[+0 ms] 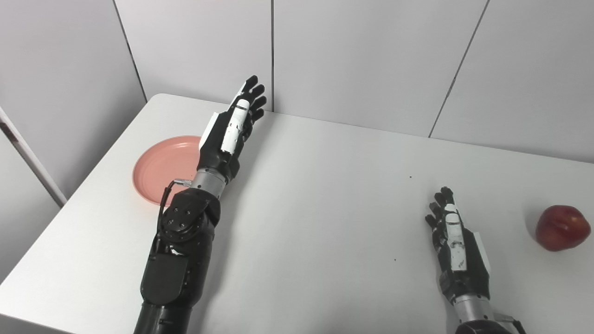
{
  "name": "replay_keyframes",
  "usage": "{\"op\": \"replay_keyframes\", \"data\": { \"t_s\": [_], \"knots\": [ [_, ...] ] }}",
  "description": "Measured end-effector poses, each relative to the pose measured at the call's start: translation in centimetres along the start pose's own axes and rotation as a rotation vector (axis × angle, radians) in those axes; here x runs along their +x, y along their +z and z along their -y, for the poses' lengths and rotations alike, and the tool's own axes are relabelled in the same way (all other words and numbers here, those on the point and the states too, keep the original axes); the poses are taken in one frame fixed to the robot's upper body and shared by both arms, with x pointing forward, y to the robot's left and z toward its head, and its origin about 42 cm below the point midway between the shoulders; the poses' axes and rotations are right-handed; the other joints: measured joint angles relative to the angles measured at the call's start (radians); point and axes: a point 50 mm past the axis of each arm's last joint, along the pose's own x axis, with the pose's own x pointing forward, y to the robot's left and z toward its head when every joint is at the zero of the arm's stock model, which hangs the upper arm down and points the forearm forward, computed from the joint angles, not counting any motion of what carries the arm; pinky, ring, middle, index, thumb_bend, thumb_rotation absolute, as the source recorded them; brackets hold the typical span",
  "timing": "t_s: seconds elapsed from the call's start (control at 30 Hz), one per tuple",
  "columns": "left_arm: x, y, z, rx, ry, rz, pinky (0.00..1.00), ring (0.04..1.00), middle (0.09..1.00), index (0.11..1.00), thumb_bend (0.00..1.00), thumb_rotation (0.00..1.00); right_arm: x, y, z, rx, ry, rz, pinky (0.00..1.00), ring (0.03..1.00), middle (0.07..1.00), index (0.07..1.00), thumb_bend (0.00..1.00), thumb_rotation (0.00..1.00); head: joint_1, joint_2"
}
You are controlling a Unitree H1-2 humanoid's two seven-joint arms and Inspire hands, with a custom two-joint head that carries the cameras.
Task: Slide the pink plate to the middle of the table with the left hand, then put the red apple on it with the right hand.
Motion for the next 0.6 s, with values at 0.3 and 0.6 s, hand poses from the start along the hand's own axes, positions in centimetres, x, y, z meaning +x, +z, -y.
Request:
{"op": "replay_keyframes", "data": {
  "t_s": [0.3, 0.6],
  "knots": [
    [0.5, -0.7, -3.2, 0.002, 0.068, 0.026, 0.97, 0.964, 0.971, 0.952, 0.42, 1.00, 0.0, 0.0, 0.1, 0.000, 0.005, 0.002, 1.00, 1.000, 1.000, 1.000, 0.16, 1.00, 0.006, 0.002],
    [0.6, -0.4, -6.3, 0.036, 0.149, 0.060, 0.99, 0.979, 0.982, 0.950, 0.39, 1.00, 0.0, 0.0, 0.3, 0.001, 0.006, 0.002, 1.00, 1.000, 1.000, 1.000, 0.17, 1.00, 0.015, 0.000]
  ]
}}
